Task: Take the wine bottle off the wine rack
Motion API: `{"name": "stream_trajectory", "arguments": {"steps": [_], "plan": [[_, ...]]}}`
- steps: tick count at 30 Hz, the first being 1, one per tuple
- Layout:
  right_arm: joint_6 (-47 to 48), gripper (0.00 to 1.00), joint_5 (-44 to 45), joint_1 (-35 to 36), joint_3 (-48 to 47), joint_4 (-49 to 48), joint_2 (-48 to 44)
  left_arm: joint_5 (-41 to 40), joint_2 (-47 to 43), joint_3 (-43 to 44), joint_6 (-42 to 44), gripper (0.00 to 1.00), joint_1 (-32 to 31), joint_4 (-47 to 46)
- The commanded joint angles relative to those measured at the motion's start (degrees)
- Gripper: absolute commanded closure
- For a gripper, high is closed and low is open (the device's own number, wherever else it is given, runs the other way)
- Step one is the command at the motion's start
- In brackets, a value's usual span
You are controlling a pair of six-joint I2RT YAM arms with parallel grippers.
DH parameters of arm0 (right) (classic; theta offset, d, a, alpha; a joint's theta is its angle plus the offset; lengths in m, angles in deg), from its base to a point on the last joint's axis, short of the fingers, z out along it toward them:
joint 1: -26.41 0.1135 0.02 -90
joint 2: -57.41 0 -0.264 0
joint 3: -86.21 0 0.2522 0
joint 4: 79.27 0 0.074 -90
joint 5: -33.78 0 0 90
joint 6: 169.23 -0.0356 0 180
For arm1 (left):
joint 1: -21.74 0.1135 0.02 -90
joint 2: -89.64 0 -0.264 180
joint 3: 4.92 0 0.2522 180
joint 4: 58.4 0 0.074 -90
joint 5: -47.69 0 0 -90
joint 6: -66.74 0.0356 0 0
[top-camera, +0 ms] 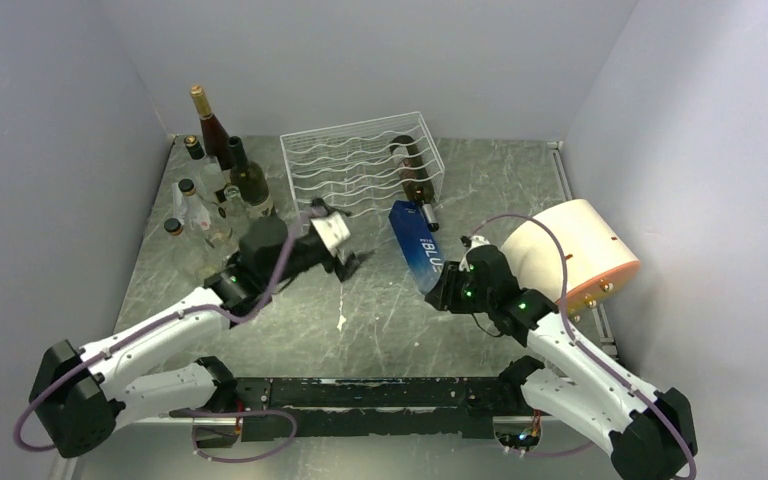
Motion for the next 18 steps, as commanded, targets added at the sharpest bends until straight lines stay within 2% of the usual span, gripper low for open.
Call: {"name": "stream_trajectory", "arguments": {"steps": [1,6,11,14,18], "plan": [[1.9,1.0,-2.8,-0.2,-5.9,1.1,-3.5,-7.1,2.1,-2.8,13.7,0.08,-10.4,-1.3],[5.3,1.0,-6.1,-0.3,-9.6,4.4,-3.7,-14.1,10.0,0.4,19.7,0.1,-18.4,-1.0],[7.9,1.0,-10.7,-0.2,-12.8,6.3,-2.1,-18.8,17.4,2.9,29.8,0.07,-24.0,-4.1],[8.9,1.0,-12.0,-0.2,-13.9,7.2,-1.7,-19.4,21.6,4.1,36.2,0.06,-25.7,-5.6],[9.4,1.0,-13.8,-0.2,-14.7,7.5,-1.3,-15.7,25.9,7.8,39.2,0.05,-26.0,-3.0]]}}
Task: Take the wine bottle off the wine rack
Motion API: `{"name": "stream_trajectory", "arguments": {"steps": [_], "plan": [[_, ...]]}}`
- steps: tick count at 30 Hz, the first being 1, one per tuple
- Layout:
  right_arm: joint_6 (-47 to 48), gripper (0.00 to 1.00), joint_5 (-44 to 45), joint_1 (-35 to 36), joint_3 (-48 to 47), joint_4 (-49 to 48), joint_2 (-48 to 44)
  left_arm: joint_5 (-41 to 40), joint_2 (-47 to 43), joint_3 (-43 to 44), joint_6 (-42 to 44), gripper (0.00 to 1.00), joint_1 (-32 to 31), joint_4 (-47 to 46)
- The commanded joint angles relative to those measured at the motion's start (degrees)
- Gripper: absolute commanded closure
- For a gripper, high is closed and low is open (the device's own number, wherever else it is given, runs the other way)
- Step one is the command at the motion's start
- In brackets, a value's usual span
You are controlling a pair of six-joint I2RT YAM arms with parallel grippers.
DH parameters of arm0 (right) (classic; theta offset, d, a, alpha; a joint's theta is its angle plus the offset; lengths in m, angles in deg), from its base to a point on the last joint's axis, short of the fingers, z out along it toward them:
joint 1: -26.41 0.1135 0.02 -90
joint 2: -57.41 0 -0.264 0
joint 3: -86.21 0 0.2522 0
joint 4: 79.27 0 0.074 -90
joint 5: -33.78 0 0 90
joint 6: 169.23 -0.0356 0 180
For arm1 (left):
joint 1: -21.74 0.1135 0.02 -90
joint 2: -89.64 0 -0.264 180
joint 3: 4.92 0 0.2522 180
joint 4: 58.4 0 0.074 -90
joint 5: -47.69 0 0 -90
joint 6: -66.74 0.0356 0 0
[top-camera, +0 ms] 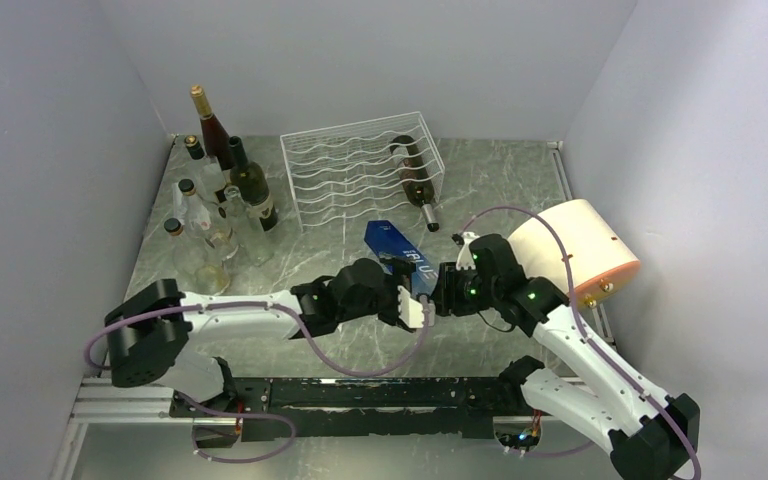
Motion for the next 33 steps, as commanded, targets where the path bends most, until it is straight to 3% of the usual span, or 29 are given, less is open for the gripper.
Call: {"name": "stream_trajectory", "arguments": {"steps": [1,6,11,14,17,18,20,26,30,33], "plan": [[2.9,1.0,-4.0,0.0,-4.8,-7.7,-1.1,2.2,4.0,5.9,7.6,0.05,-0.4,1.1],[3.7,1.0,-3.8,-0.1,-5.8,-6.9,-1.6,6.6,7.2,10.1,7.8,0.05,-0.7,5.8],[5.0,1.0,-6.9,0.0,-6.3,-7.4,-1.5,4.4,9.8,10.3,7.0,0.12,-0.8,2.6],[5.5,1.0,-7.4,0.0,-6.9,-7.6,-1.4,3.8,10.4,10.3,5.7,0.22,-0.8,1.5],[6.1,1.0,-7.2,0.0,-7.6,-7.3,-0.8,-0.1,10.1,9.1,4.5,0.39,-0.8,-1.5],[6.2,0.97,-6.9,0.0,-7.7,-7.3,-0.7,-1.7,9.7,8.3,4.0,0.44,-0.8,-2.7],[6.3,0.81,-6.3,0.0,-7.7,-7.9,-0.6,-4.7,8.6,7.1,2.3,0.51,-0.8,-4.2],[7.0,0.54,-2.3,0.0,-10.6,-8.4,0.3,-8.6,3.3,2.3,-4.7,0.68,-0.8,-5.8],[7.4,0.35,1.6,0.0,-12.9,-9.2,-0.5,-10.3,-0.4,0.1,-10.2,0.85,-0.8,-5.1],[7.3,0.27,6.2,0.0,-15.0,-9.0,-1.1,-11.3,-3.8,-1.4,-14.8,0.93,-0.8,-4.3]]}}
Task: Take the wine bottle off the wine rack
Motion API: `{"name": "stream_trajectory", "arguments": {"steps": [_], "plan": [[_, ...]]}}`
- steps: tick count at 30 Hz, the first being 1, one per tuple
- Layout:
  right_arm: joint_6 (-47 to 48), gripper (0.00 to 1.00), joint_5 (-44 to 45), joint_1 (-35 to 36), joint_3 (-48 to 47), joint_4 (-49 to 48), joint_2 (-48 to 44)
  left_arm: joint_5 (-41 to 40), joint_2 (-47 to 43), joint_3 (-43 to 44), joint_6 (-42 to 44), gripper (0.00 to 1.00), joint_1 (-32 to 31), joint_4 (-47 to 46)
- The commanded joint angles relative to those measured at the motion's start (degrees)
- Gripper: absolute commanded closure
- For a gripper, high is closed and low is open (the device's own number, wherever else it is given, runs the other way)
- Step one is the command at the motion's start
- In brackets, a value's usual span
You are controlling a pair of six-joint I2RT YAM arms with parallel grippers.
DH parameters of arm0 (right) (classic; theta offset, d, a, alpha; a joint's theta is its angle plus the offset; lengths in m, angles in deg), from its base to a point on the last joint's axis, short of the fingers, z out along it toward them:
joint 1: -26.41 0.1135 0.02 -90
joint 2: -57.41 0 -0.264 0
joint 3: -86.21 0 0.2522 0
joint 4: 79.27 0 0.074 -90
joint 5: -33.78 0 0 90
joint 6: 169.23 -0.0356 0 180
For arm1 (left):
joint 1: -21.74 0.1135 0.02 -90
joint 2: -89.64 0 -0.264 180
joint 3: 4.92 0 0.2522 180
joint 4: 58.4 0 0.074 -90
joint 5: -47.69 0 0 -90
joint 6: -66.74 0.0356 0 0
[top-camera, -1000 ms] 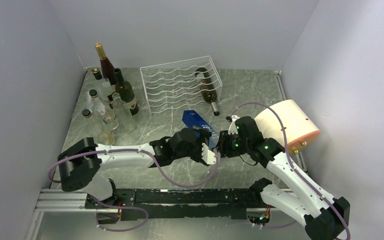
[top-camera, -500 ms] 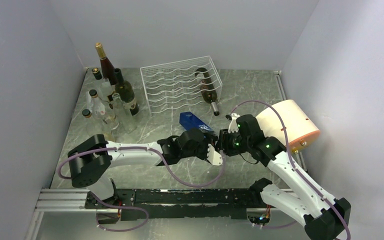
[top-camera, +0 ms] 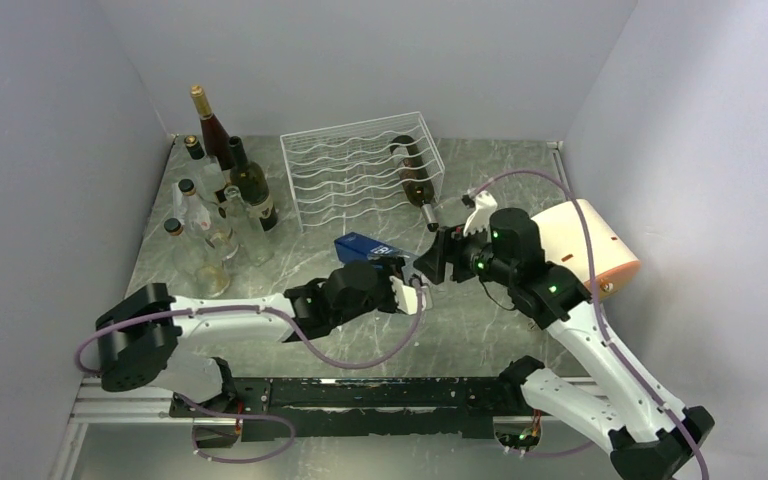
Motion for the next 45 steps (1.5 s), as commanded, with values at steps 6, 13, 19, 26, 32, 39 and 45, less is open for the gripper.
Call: {"name": "stream_trajectory", "arguments": {"steps": [6,13,19,26,32,39,45], "plan": [[-0.9,0.12,17.1,0.1,-6.2,-2.7,-3.6,-7.2,-13.6,-5.9,-14.8,0.93,0.2,-1.1],[-2.0,0.09,23.7,0.1,-5.7,-4.5,-6.7,-18.8,-24.5,-8.4,-23.5,0.93,0.3,1.9],[-3.3,0.09,21.3,0.1,-3.6,-7.4,-3.8,-27.3,-31.4,-6.7,-31.2,0.93,1.5,10.0],[-3.9,0.09,18.4,0.1,-3.3,-10.9,0.3,-38.2,-39.7,-7.3,-38.7,0.93,4.0,17.1],[-4.4,0.09,16.9,0.0,-2.7,-12.8,2.5,-45.1,-44.3,-8.1,-41.5,0.93,7.8,23.1],[-4.8,0.09,15.3,0.1,-2.5,-14.5,5.1,-46.6,-47.7,-9.3,-42.0,0.93,13.3,23.2],[-4.8,0.09,14.8,0.1,-1.9,-15.4,6.2,-44.1,-48.6,-11.0,-44.0,0.93,19.2,18.8]]}}
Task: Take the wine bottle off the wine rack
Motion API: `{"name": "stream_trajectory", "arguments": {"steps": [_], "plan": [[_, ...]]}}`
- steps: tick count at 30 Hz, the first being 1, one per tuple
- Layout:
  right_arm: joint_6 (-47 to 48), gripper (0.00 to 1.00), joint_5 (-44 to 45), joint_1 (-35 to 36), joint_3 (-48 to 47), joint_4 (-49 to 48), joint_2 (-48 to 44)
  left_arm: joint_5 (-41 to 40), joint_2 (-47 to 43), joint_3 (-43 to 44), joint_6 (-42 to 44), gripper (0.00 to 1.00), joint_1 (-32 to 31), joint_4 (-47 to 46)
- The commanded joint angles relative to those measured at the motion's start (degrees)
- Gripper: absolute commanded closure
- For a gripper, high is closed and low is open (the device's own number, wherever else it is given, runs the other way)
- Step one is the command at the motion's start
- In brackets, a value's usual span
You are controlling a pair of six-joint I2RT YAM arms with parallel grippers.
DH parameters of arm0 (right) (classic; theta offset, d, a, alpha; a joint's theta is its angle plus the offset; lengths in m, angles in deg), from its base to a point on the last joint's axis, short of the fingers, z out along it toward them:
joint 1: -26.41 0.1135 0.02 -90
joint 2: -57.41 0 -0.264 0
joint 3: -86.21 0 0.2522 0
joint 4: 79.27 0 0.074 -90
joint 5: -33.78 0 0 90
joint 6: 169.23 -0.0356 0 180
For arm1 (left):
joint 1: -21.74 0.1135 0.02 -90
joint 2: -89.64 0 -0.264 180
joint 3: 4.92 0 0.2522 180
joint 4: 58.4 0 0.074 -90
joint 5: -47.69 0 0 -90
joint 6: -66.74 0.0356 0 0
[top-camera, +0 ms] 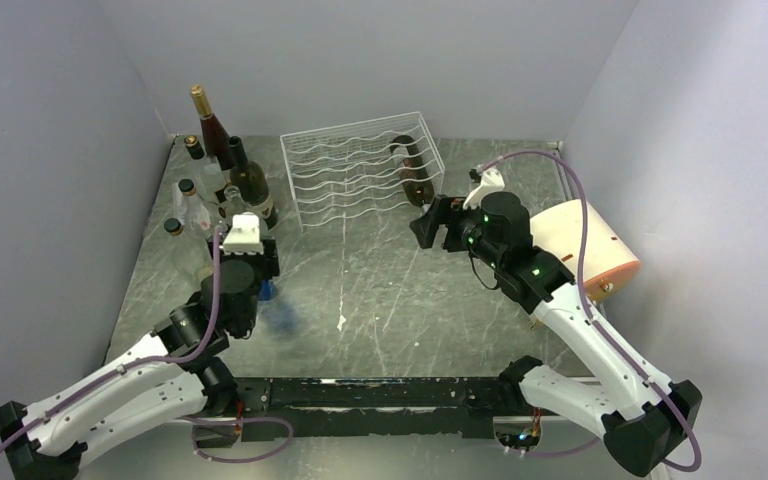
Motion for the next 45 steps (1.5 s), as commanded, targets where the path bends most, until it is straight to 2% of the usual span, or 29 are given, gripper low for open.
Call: {"name": "stream_trajectory", "arguments": {"steps": [1,12,18,19,22,24,27,32,35,45], "plan": [[-0.2,0.09,-0.7,-0.1,1.1,-2.7,0.3,1.0,-1.5,-0.1,-1.8,0.93,4.6,-10.1],[-0.1,0.09,-0.2,-0.1,3.4,-2.8,-0.9,5.9,1.6,-2.9,-4.0,0.93,18.2,-18.0],[0.3,0.09,0.3,-0.1,4.2,-3.1,-1.4,9.4,2.6,-3.6,-6.4,0.93,19.8,-16.4],[0.2,0.09,0.2,-0.1,4.4,-3.4,-1.4,9.6,2.7,-3.3,-7.0,0.91,19.9,-15.1],[0.3,0.09,0.2,-0.1,4.9,-3.6,-1.4,9.0,3.0,-1.8,-9.4,0.6,19.9,-10.5],[0.4,0.09,0.4,-0.1,5.3,-3.7,-1.5,9.5,2.8,-1.1,-9.9,0.44,19.8,-8.6],[0.6,0.08,0.6,-0.1,5.9,-4.1,-1.7,10.3,2.3,-0.5,-10.4,0.33,19.8,-7.1],[0.7,0.08,0.6,-0.1,6.1,-4.2,-1.9,10.5,1.9,0.5,-10.7,0.23,19.8,-4.7],[0.8,0.08,0.7,-0.1,6.2,-4.0,-2.3,11.8,2.0,2.0,-10.5,0.01,19.8,-2.2],[0.9,0.08,0.9,-0.2,5.9,-3.6,-2.7,13.2,-2.0,12.2,-8.2,0.01,19.8,8.3]]}}
